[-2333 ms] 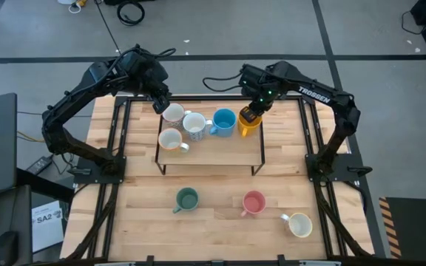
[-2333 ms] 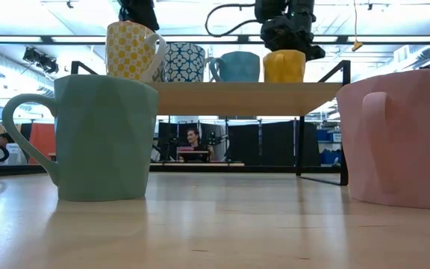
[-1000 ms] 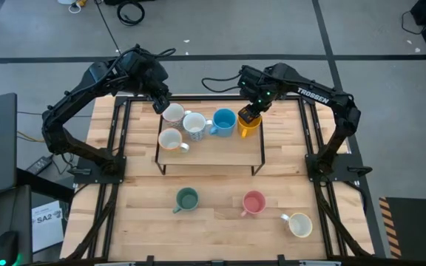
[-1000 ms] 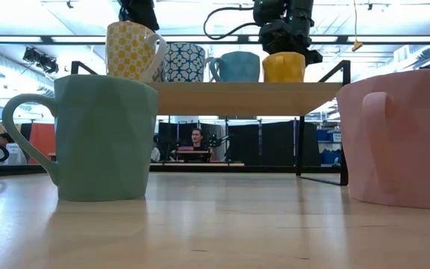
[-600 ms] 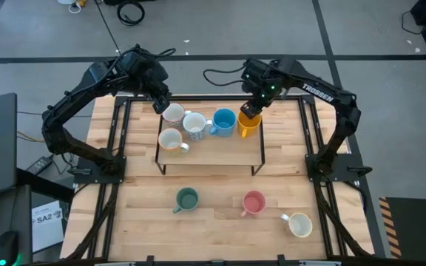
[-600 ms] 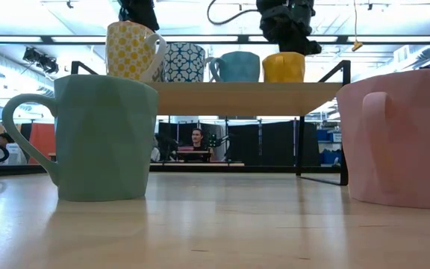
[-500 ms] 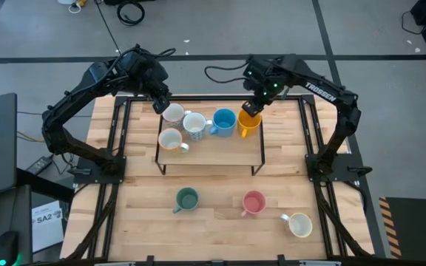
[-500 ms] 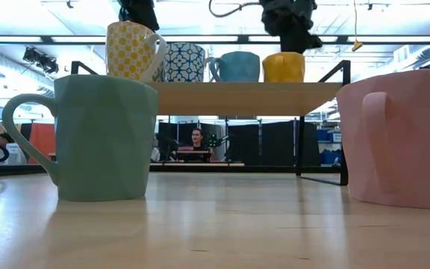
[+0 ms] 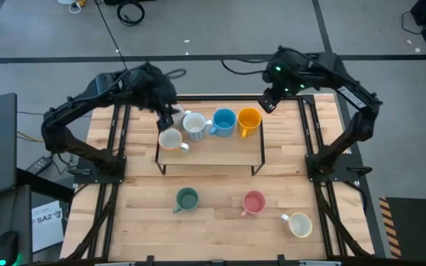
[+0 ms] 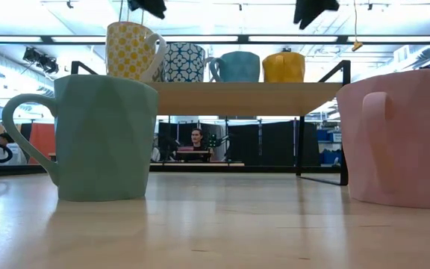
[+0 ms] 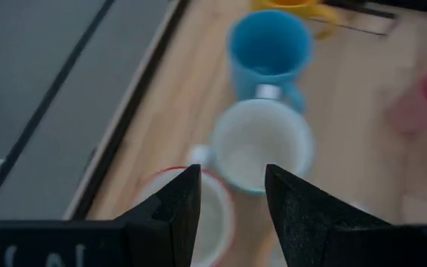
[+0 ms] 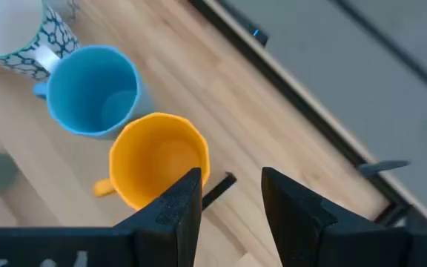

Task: Place coffee mugs
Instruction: Put the green mug on the shelf

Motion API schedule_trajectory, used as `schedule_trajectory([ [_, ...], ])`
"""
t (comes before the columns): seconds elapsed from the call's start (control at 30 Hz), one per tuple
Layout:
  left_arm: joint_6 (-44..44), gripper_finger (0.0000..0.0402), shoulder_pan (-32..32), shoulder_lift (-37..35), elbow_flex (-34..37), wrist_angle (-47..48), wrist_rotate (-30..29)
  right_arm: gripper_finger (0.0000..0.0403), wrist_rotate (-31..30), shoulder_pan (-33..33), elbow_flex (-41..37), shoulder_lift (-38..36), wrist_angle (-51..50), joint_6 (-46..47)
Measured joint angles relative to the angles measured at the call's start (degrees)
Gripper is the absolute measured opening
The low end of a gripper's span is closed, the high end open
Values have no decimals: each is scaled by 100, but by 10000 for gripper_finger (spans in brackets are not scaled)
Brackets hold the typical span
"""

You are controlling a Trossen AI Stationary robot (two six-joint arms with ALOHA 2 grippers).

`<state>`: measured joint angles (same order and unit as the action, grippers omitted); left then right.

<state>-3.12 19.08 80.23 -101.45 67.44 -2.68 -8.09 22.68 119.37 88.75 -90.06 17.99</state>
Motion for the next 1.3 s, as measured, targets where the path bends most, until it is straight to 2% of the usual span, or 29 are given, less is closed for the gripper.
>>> schedule_trajectory([
  [0.17,608,157,-920,0,0,-3,9,147,-493,-804,-389,-386,337,375],
  [0.37,1542,157,-2124,32,140,-191,-118,146,-792,-2106,-1507,-801,1103,890],
  [0.53,2515,157,-3145,42,820,-637,-690,146,-858,-3074,-2527,-1017,1884,1200],
  [0.77,4136,157,-4194,48,1944,-1433,-906,147,-838,-3958,-3559,-1069,2907,1243],
  [1.1,7197,157,-4917,48,3183,-1795,-1414,146,-478,-4600,-4292,-999,4177,837],
  [1.3,8102,157,-4954,46,3722,-1886,-1475,147,-374,-4678,-4354,-974,4482,321],
])
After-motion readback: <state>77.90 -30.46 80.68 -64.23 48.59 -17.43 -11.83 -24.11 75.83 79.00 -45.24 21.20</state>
